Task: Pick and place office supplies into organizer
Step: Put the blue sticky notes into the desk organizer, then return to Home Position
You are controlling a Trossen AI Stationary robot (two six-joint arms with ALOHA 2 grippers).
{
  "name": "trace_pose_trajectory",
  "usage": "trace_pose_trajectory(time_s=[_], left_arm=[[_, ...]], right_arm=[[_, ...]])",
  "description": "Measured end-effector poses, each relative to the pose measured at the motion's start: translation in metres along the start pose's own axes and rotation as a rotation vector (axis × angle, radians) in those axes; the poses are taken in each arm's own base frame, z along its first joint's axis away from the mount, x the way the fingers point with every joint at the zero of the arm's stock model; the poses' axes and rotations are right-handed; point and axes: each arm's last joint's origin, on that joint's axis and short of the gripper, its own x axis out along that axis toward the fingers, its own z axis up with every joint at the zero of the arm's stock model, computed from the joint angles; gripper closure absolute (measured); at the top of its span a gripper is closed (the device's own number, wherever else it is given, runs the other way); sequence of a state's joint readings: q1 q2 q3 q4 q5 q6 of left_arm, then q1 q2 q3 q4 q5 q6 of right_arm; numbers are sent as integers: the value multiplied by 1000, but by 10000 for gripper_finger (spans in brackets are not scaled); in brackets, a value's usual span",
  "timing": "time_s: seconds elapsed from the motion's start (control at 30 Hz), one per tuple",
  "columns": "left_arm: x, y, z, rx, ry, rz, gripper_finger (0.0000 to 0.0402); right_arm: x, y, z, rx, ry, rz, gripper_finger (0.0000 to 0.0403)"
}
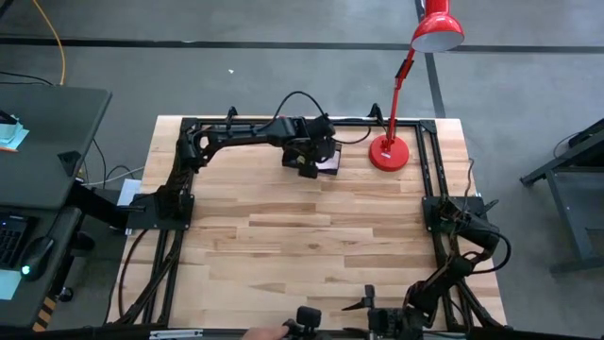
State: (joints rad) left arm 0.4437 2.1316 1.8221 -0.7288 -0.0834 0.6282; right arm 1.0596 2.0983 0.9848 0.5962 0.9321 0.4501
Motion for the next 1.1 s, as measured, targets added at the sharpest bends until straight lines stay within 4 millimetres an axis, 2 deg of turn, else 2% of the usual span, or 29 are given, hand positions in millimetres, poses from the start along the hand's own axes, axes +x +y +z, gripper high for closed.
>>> trace_pose_trajectory(time_s=[0.33, 0.43, 0.6, 0.73, 1.0, 1.1], left_arm=[[0, -3, 7, 13, -41, 17, 380], [0, -3, 6, 0, -33, 11, 354], [0, -2, 7, -43, -35, 29, 284], [0, -1, 6, -52, -21, 60, 242], [-7, -5, 7, -113, 38, 82, 218], [-17, -6, 11, -206, -57, -79, 218]], right_arm=[[0, -1, -2, 8, 11, -5, 181], [0, -1, -3, 22, 20, -10, 180], [0, -3, -5, 41, 36, -19, 180], [0, -2, -5, 42, 34, -18, 180], [0, -3, -4, 41, 21, -38, 181], [0, -3, -5, 30, 20, -44, 180]])
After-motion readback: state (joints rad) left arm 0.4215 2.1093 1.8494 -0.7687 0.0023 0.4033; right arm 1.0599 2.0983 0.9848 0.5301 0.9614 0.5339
